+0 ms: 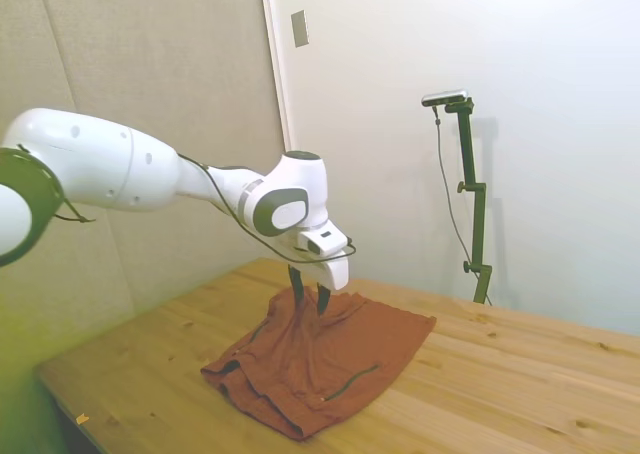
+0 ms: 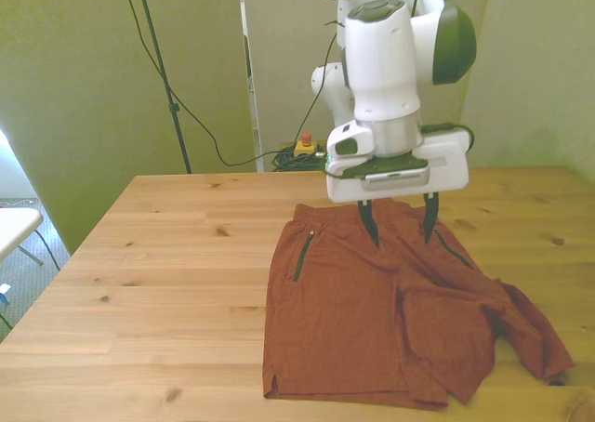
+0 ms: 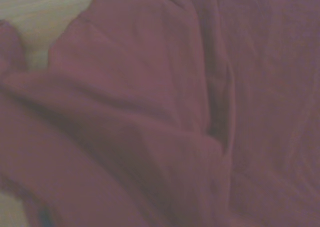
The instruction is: Unfold the shorts
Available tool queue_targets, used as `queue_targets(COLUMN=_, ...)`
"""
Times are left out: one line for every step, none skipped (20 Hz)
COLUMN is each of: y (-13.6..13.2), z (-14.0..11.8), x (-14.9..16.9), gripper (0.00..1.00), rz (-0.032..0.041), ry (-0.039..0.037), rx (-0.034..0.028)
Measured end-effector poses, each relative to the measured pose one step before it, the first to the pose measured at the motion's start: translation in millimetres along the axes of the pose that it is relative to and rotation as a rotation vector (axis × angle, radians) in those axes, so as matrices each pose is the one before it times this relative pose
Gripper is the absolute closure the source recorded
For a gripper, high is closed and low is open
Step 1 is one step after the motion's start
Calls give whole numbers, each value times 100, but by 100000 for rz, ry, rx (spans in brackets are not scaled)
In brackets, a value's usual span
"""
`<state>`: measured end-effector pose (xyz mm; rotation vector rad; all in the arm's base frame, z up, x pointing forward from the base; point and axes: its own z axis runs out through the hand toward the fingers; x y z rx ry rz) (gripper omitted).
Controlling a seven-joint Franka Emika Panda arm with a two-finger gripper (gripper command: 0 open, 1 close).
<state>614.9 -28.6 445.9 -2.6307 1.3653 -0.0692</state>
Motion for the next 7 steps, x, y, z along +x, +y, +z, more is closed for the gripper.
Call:
queue_targets(y=399, z=-656, x=-1831, gripper=0, rz=-1150, ry=1034, rx=-1296)
queue_targets(y=500, z=-744, x=-1790, gripper=0, rz=-888, ry=1363, rx=-600)
queue_targets(y=581, z=-664, x=-1598, gripper=0, rz=-567, ry=1027, rx=197)
queue_targets(y=1065, z=-893, x=-1954, gripper=0, rz=176, ry=657, rx=471)
queue_targets(y=1009, z=-714, x=-1349, gripper=0, rz=702, ry=964, rx=1270)
queue_targets(y=1163, z=-507, x=-1199, gripper=0, rz=451, ry=563, rx=738)
queue_targets(y=1266, z=-392, x=-1139, gripper=0, rz=-37, ry=261, rx=230)
